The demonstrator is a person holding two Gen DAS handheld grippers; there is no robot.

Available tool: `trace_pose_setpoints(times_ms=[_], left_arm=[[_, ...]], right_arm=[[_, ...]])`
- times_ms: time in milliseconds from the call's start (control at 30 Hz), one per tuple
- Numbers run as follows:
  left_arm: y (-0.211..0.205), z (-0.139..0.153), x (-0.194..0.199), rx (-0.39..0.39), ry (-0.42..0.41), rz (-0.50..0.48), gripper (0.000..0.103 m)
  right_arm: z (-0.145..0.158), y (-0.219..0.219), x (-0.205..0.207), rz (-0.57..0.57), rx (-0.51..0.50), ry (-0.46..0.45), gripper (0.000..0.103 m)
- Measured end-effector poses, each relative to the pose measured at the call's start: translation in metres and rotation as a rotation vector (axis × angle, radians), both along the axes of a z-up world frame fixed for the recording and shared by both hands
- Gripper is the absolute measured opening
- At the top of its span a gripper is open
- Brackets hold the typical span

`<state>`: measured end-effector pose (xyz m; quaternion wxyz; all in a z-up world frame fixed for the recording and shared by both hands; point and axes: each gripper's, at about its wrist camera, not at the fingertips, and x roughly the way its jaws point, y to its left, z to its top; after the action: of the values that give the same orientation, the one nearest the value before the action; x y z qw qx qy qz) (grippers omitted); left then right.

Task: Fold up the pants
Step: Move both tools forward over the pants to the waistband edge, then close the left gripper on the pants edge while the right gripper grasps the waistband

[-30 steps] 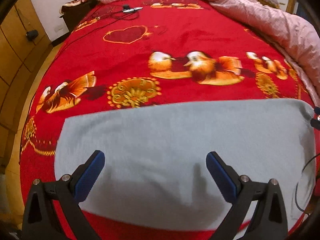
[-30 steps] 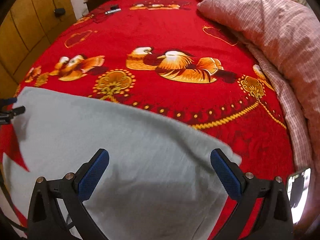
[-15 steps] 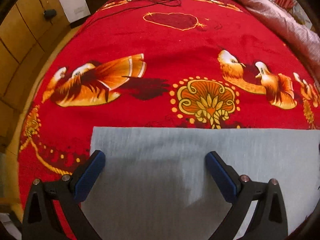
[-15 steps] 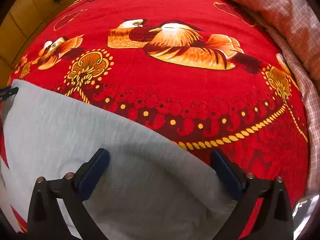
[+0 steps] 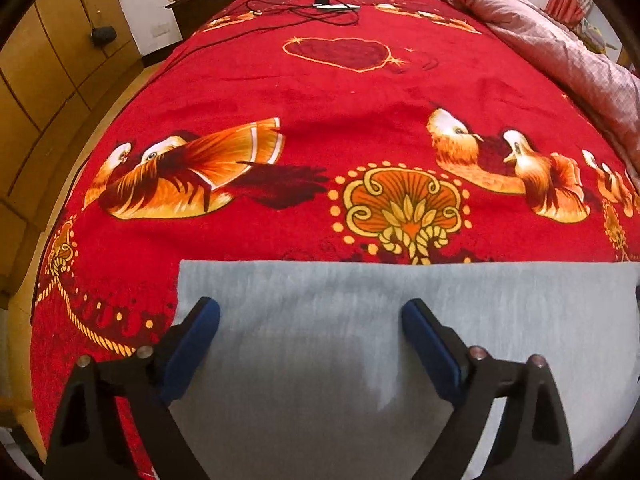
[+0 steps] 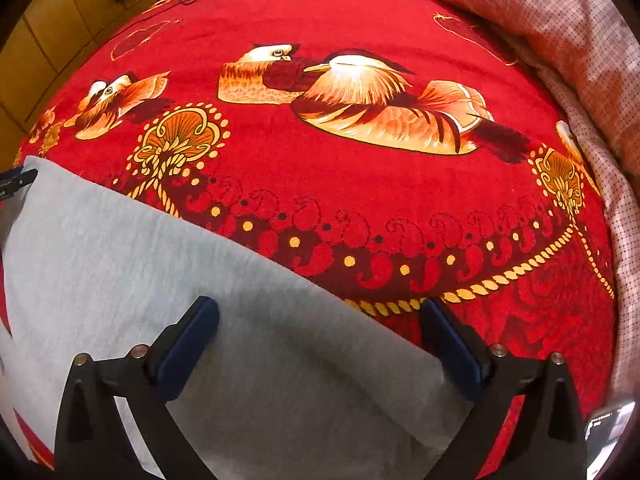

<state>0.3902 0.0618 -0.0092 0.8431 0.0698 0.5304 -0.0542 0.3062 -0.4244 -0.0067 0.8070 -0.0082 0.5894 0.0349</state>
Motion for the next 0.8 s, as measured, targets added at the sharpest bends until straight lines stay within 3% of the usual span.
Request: trace_pose_setpoints(times_ms=[167, 267, 367, 400, 433, 500, 567, 800], left_arm=[[-0.001, -0.001, -0.003, -0.006, -0.014, -0.004, 0.093], [0.0, 0.002, -0.013, -0.007, -0.023, -0.01, 0.087], [-0.005, 0.009, -0.024, -0.009, -0.039, -0.021, 0.057], [-0.008, 0.011, -0.025, 0.001, -0.043, -0.022, 0.041], [-0.012, 0.013, -0.028, 0.003, -0.043, -0.029, 0.027], [-0.014, 0.015, -0.031, -0.019, -0.031, -0.038, 0.009], [-0.015, 0.016, -0.033, -0.014, -0.033, -0.031, 0.007], [-0.011, 0.03, -0.051, -0.033, -0.06, -0.031, 0.003]], right_arm=[[0.003, 0.002, -0.012, 0.002, -0.001, -0.019, 0.102], [0.007, 0.007, -0.016, 0.011, -0.005, -0.03, 0.094], [0.018, 0.015, -0.021, 0.048, -0.008, -0.052, 0.054], [0.021, 0.018, -0.023, 0.062, 0.003, -0.054, 0.025], [0.022, 0.021, -0.023, 0.076, 0.033, -0.045, 0.007], [0.023, 0.027, -0.025, 0.088, 0.028, -0.038, 0.007], [0.025, 0.033, -0.029, 0.104, 0.0, -0.053, 0.007], [0.042, 0.028, -0.045, 0.09, 0.051, -0.095, 0.005]])
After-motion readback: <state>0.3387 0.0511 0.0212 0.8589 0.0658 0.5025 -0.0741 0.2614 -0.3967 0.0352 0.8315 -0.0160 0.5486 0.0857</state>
